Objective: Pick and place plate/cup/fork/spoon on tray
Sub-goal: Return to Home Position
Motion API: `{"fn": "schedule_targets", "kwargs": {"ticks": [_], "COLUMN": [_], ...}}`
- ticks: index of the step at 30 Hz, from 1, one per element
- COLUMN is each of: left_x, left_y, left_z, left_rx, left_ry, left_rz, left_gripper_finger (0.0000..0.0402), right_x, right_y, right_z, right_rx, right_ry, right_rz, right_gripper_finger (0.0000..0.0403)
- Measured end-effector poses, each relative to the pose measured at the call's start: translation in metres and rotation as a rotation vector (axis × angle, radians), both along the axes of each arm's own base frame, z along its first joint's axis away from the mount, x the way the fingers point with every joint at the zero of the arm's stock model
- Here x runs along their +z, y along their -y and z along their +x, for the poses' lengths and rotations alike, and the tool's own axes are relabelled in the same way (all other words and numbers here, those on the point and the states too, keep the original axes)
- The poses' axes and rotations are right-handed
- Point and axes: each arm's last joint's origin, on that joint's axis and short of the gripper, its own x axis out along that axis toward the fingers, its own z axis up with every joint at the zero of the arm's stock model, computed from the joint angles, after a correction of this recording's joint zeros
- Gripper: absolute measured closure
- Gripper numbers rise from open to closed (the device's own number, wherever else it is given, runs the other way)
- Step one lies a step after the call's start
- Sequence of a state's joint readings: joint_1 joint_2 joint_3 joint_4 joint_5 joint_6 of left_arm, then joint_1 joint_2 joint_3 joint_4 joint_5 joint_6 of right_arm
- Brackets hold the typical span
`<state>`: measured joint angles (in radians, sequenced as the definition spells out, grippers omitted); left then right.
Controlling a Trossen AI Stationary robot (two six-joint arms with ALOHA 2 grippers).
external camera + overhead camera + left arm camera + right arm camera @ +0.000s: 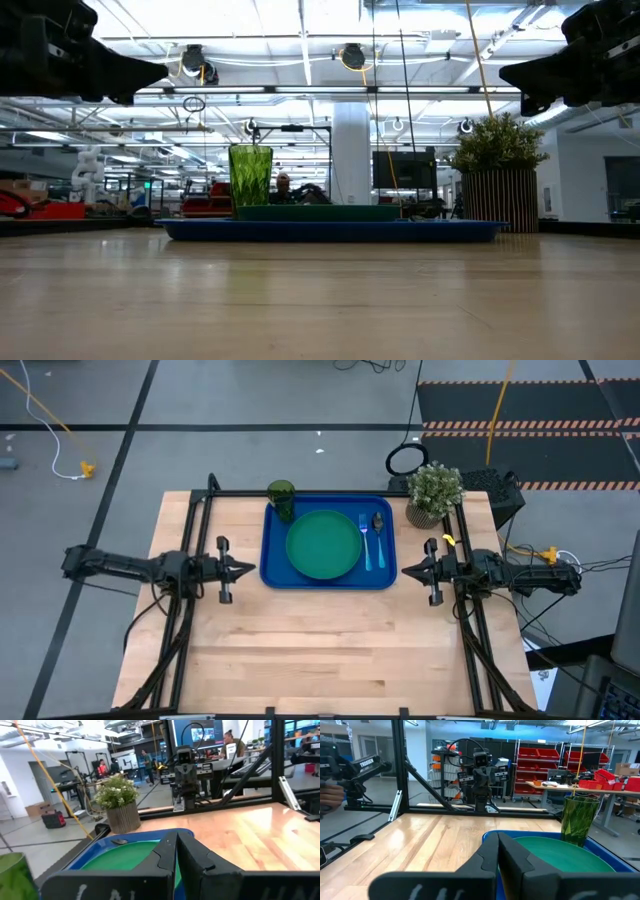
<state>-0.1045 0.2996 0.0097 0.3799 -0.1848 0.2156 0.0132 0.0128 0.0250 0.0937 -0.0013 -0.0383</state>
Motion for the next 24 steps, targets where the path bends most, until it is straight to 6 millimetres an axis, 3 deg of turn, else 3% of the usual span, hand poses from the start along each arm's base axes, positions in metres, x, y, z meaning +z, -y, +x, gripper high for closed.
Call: {"fn": "schedule_targets", "kwargs": {"ticks": [15,24], "left_x": [-0.011,-0.011], "left_y": [-0.015,-0.017], "left_z": [-0.015,-0.016], "left_rx": [0.126,0.129], "left_ry": [-0.085,-0.099], "left_rz": [-0.068,-0.019], "left_gripper_finger": [0.0383,0.0383], "right_x": [0.000,0.000], "right_y": [0.000,0.000], "right_z": [0.000,0.000], "right_rx": [0.000,0.000], "right_ry": [0.000,0.000], "right_rz": [0.000,0.000], "right_gripper_finger": [0.0403,0.0403]}}
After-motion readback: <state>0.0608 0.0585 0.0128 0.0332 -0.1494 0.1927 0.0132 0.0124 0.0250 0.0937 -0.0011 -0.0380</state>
